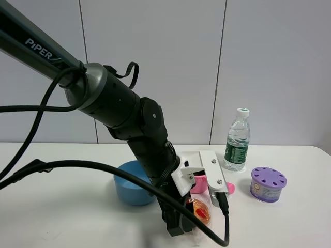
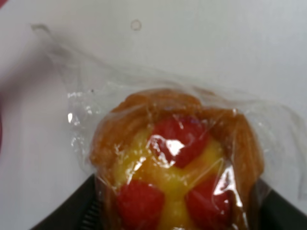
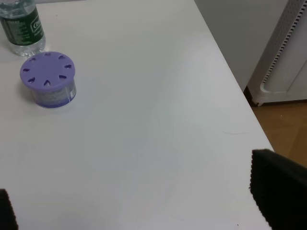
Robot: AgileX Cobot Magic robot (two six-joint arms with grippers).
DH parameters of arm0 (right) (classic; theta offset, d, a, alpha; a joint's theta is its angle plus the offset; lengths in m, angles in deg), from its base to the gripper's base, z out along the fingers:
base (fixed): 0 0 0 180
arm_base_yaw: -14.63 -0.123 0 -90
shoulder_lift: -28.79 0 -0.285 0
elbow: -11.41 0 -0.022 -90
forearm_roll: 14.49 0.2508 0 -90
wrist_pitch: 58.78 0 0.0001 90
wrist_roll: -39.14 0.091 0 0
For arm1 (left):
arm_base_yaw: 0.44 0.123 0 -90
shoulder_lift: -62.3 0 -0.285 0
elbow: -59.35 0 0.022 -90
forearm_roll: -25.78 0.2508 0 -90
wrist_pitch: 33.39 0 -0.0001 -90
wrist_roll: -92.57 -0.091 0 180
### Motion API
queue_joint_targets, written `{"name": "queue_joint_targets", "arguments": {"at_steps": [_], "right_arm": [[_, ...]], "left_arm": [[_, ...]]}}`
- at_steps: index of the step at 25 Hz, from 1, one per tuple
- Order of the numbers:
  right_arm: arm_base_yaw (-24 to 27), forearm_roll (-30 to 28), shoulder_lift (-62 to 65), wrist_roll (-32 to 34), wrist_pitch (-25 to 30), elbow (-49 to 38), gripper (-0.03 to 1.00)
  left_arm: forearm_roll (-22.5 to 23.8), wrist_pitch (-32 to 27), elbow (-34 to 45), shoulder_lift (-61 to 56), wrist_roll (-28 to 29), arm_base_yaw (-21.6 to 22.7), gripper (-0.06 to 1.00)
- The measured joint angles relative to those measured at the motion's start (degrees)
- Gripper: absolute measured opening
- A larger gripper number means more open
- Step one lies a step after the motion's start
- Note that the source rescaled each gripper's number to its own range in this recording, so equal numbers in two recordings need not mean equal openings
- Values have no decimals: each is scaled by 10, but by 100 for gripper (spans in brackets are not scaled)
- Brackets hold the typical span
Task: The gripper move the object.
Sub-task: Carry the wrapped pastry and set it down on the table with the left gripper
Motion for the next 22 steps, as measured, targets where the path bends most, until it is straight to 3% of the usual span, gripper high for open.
{"name": "queue_joint_targets", "arguments": {"at_steps": [5,9,12,18,22], "right_arm": [[0,0,0,0,0,0,100],[0,0,0,0,0,0,100],[0,0,0,0,0,0,100],[0,0,0,0,0,0,100],[0,0,0,0,0,0,100]], "left_arm": [[-3,0,0,0,2,0,4],[-3,4,0,0,26,0,43],[-4,3,0,0,32,0,53],[-4,3,0,0,34,0,58],[-4,2,0,0,38,0,90]]}}
